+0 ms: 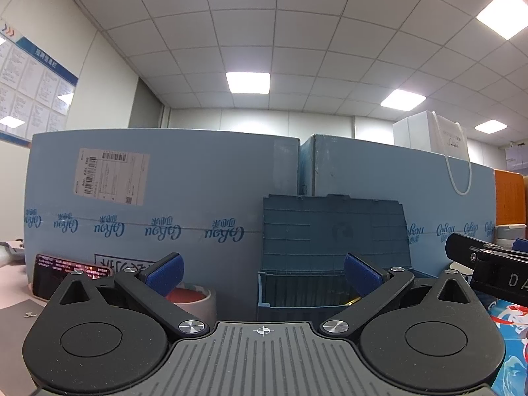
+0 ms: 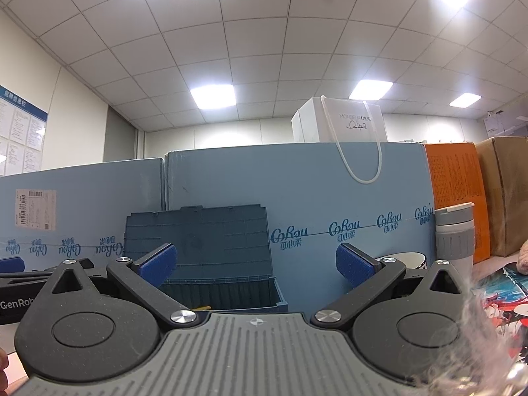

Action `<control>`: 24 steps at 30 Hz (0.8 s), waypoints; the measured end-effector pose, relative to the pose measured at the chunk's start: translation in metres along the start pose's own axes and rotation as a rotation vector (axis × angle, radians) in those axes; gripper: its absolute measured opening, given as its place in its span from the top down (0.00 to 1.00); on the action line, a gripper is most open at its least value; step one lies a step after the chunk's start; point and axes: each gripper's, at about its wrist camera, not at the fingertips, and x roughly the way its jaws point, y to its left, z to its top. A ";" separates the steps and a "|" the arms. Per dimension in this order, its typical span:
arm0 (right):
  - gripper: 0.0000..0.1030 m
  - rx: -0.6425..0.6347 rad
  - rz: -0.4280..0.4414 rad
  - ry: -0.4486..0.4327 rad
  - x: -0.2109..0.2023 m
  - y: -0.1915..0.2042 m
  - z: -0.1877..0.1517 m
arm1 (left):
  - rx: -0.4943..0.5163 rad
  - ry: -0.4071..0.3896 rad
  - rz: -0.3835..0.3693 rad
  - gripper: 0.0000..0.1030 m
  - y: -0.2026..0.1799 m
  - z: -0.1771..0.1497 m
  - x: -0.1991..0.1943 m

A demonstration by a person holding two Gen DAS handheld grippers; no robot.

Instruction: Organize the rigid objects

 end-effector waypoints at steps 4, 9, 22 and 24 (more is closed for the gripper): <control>0.00 0.002 0.003 0.014 0.002 0.000 0.000 | -0.001 0.000 -0.001 0.00 0.001 0.000 0.000; 0.00 0.002 0.004 0.017 0.002 0.000 -0.001 | -0.002 -0.001 -0.003 0.00 0.000 0.000 0.000; 0.00 -0.002 0.002 0.024 0.002 0.000 -0.001 | 0.003 -0.008 -0.006 0.00 -0.001 0.001 -0.002; 0.00 -0.002 0.002 0.023 0.002 0.000 -0.001 | 0.004 -0.010 -0.008 0.00 -0.001 0.001 -0.003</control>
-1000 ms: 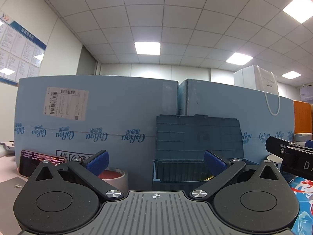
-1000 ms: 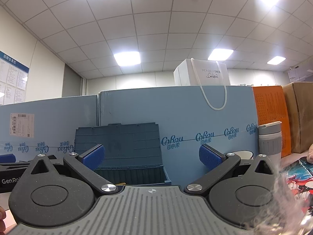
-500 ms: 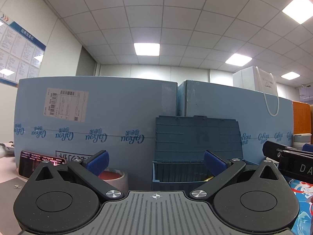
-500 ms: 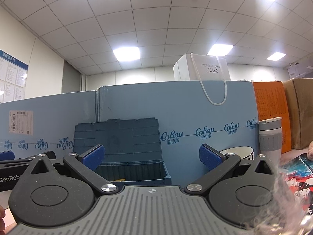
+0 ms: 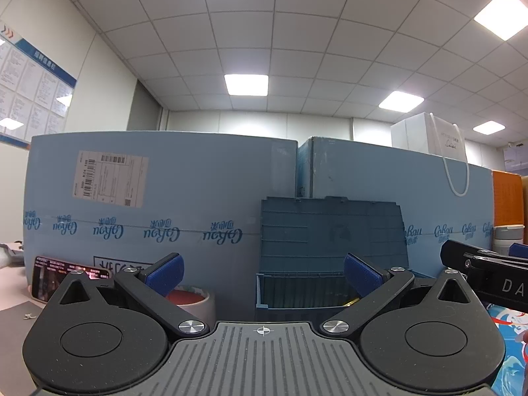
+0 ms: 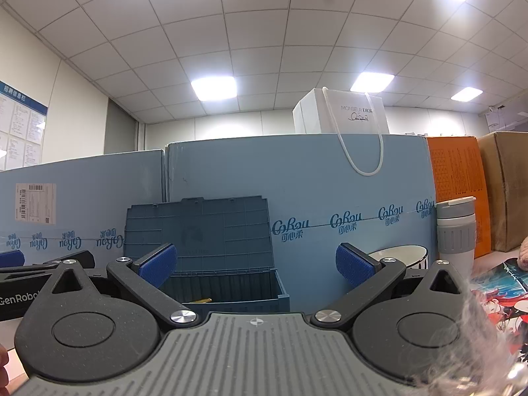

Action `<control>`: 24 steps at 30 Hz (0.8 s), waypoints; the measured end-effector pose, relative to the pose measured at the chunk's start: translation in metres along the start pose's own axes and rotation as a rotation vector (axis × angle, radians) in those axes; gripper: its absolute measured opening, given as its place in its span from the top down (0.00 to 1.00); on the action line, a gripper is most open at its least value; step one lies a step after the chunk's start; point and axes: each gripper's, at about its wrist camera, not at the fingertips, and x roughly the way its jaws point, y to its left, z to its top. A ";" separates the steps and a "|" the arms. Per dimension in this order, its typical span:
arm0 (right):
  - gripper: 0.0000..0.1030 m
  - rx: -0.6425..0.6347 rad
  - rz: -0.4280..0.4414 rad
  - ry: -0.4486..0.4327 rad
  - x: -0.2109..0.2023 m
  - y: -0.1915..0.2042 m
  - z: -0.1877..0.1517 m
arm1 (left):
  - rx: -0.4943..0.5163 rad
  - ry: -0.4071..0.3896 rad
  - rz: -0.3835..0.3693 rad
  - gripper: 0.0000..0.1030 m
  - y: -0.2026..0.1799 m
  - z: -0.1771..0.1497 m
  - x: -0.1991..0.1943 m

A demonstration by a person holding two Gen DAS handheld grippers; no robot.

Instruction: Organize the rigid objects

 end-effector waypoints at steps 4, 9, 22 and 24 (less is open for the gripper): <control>0.00 -0.002 -0.005 -0.003 -0.001 0.000 0.000 | 0.005 -0.007 -0.003 0.00 0.000 0.000 -0.001; 0.00 0.000 -0.006 0.000 0.000 0.001 0.000 | 0.005 -0.007 -0.002 0.00 0.000 0.000 -0.002; 0.00 0.001 -0.004 0.011 0.000 0.001 -0.001 | 0.007 -0.010 -0.002 0.00 0.000 0.000 -0.002; 0.00 0.003 -0.003 0.015 0.001 0.001 -0.001 | 0.007 -0.011 -0.002 0.00 0.000 0.000 -0.002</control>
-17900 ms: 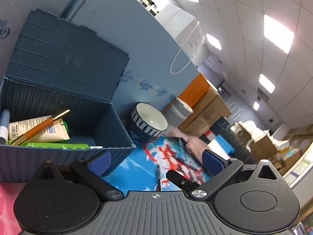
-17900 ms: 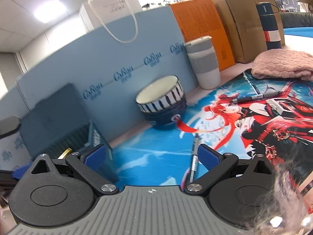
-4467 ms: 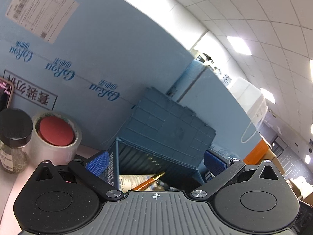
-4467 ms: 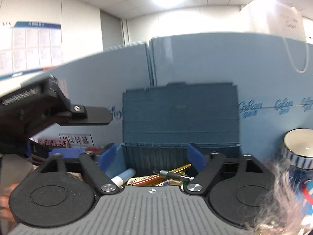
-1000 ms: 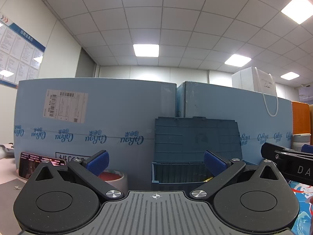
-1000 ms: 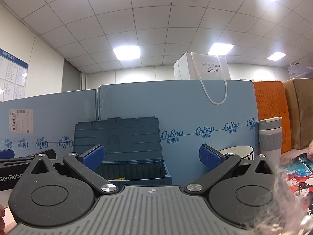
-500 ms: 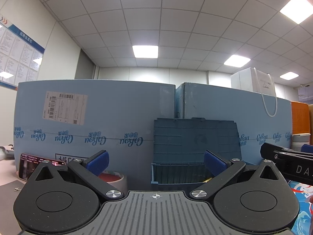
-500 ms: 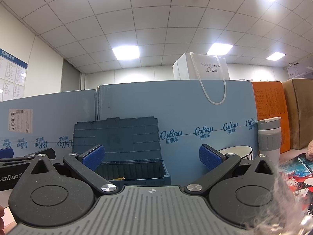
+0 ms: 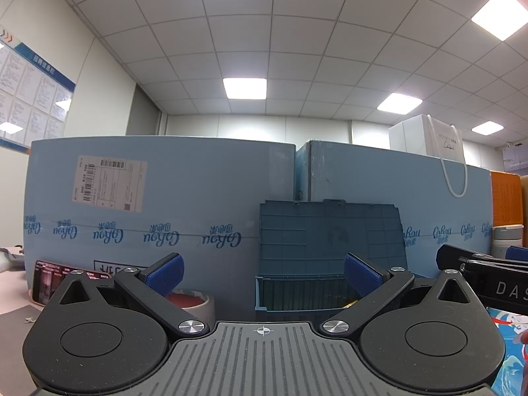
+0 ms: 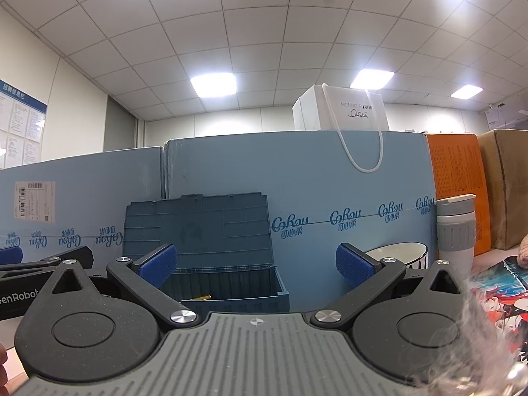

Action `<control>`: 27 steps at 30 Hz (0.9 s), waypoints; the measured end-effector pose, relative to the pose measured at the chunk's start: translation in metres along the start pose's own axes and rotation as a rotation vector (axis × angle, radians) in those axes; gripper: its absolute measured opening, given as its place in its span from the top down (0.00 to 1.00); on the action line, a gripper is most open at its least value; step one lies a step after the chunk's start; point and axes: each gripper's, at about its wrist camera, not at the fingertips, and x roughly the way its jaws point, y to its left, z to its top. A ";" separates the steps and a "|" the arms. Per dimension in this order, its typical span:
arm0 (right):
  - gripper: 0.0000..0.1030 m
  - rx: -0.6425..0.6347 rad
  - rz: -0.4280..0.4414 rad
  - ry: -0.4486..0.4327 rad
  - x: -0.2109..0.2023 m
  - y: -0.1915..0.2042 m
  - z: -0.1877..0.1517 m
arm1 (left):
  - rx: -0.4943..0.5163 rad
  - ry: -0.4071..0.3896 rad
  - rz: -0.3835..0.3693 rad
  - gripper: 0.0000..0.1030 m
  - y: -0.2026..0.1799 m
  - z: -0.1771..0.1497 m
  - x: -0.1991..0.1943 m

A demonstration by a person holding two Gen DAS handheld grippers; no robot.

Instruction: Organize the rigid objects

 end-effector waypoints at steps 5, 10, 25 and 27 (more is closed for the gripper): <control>0.00 0.000 0.002 0.005 0.001 0.000 0.000 | 0.001 -0.001 -0.001 0.00 0.000 0.001 0.000; 0.00 0.003 0.006 0.010 0.001 -0.001 0.000 | 0.001 -0.002 -0.001 0.00 0.000 0.001 0.000; 0.00 0.003 0.009 0.013 0.001 -0.001 0.001 | 0.001 -0.002 0.000 0.00 0.000 0.001 0.000; 0.00 0.002 0.009 0.014 0.001 -0.001 0.001 | 0.001 -0.002 0.000 0.00 0.000 0.001 0.000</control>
